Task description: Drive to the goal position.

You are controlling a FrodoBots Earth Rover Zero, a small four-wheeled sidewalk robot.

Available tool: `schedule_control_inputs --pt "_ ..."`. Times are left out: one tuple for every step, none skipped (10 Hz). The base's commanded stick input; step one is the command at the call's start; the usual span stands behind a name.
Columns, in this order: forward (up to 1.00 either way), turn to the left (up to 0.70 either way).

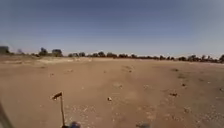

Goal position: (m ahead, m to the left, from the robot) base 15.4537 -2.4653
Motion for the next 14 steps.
schedule_control_inputs --pt "0.7 0.0" --pt "0.7 0.0" --pt "0.7 0.0" --pt "0.7 0.0" --pt "0.7 0.0" --pt "0.7 0.0" --pt "0.7 0.0" --pt "0.7 0.0" --pt "0.7 0.0" --pt "0.7 -0.01" --pt "0.7 -0.17" --pt "0.7 -0.33" --pt "0.7 -0.35" --pt "0.7 -0.35"
